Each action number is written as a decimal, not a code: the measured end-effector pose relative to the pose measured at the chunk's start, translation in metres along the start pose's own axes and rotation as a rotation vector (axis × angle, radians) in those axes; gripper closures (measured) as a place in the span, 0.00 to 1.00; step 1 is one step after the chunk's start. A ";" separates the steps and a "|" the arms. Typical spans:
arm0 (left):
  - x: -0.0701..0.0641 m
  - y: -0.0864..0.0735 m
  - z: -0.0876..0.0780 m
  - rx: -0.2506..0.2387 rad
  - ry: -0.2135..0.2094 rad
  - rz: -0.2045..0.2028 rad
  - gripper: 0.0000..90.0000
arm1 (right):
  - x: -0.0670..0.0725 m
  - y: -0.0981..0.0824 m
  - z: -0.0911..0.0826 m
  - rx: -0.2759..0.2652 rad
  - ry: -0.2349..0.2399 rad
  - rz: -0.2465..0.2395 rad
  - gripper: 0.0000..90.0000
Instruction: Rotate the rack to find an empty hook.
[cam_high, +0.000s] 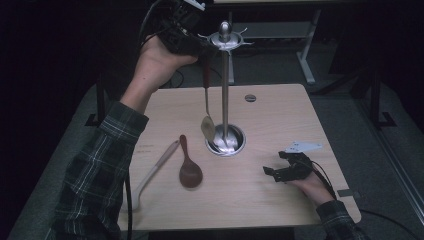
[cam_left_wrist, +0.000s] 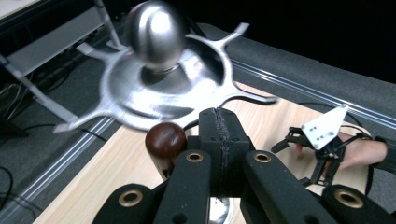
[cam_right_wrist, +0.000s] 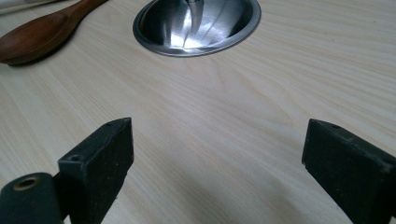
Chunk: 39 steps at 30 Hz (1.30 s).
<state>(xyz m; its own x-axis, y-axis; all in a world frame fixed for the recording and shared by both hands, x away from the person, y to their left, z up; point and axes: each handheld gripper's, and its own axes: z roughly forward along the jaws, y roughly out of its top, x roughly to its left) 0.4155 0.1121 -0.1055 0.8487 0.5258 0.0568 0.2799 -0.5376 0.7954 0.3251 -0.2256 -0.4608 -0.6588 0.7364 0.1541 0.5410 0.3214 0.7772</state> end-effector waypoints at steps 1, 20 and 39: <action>0.002 -0.001 -0.001 -0.004 0.005 -0.012 1.00 | 0.000 0.000 0.000 -0.001 0.001 0.001 0.10; 0.010 -0.016 -0.006 -0.044 -0.043 -0.050 1.00 | -0.001 -0.001 0.001 0.005 0.002 -0.006 0.10; 0.007 -0.088 -0.044 0.011 -0.025 -0.098 1.00 | 0.000 -0.002 0.006 0.040 0.004 -0.014 0.10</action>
<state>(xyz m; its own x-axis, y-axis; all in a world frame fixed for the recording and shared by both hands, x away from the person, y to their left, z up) 0.3775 0.1923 -0.1490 0.8278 0.5598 -0.0362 0.3669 -0.4916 0.7897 0.3270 -0.2224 -0.4661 -0.6685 0.7291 0.1465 0.5525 0.3551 0.7541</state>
